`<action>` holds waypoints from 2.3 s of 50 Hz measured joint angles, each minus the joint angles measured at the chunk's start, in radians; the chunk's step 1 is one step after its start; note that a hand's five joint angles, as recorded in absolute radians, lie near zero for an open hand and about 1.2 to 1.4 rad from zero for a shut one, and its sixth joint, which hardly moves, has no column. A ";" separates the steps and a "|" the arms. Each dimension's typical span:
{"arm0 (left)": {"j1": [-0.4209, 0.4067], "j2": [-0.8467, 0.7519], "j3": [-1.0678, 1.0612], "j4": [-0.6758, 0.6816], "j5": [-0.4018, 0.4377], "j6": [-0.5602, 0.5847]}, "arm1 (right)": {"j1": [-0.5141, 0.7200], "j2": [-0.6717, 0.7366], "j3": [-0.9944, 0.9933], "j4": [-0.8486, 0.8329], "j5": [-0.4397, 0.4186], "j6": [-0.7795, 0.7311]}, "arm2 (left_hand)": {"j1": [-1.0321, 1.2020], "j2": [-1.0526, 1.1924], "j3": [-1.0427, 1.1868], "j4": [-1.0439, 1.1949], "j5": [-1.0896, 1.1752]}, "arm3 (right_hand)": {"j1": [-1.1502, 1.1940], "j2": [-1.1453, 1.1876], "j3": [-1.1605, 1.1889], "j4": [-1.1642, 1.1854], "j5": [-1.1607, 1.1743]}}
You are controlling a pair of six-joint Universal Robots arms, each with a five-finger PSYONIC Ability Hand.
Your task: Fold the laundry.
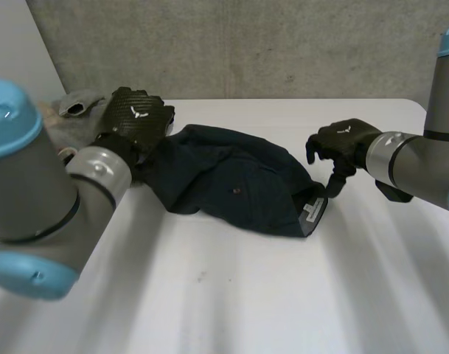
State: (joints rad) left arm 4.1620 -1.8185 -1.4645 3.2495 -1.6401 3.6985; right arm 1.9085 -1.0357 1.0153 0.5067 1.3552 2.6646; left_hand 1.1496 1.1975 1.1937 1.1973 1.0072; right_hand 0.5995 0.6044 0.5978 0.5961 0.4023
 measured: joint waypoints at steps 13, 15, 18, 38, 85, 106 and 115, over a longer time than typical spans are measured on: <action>-0.040 0.259 -0.210 0.034 0.021 0.031 | 0.106 0.223 -0.268 -0.051 -0.033 0.113 | 0.000 0.000 0.000 0.000 0.000 | -0.208 -0.205 -0.204 -0.220 -0.225; -0.041 0.281 -0.221 0.033 0.023 0.035 | 0.126 0.255 -0.298 -0.060 -0.034 0.115 | 0.000 0.000 0.000 0.000 0.000 | -0.208 -0.205 -0.204 -0.220 -0.225; -0.041 0.326 -0.240 0.032 0.026 0.040 | 0.167 0.331 -0.363 -0.077 -0.032 0.127 | 0.000 0.000 0.000 0.000 0.000 | -0.207 -0.205 -0.203 -0.219 -0.215; 0.072 0.387 -0.292 0.025 0.048 0.019 | 0.162 0.250 -0.356 -0.057 0.098 0.106 | 0.000 0.000 0.000 0.000 0.000 | 0.533 0.558 0.587 0.597 0.547; 0.131 -0.064 0.506 0.228 -0.028 -0.114 | 0.031 -0.124 0.037 -1.108 0.095 0.141 | 0.000 0.000 0.000 0.001 0.000 | 0.533 0.566 0.597 0.598 0.598; 0.075 -0.160 -0.196 0.165 0.033 -0.113 | -0.044 -0.011 0.581 -0.710 -0.134 -0.166 | 0.000 0.000 0.000 0.001 0.000 | 0.529 0.537 0.548 0.555 0.582; 0.055 -0.047 -0.248 0.091 0.042 -0.088 | -0.071 -0.133 0.426 -0.289 -0.095 -0.117 | 0.000 0.000 0.000 0.001 0.000 | -0.025 -0.028 -0.023 -0.022 -0.020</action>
State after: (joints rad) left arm 4.2169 -1.8653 -1.7130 3.3409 -1.5983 3.6108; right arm 1.8376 -1.1686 1.4412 0.2173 1.2597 2.5474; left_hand 1.1496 1.1977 1.1939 1.1982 1.0073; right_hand 0.5743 0.5760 0.5751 0.5740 0.3823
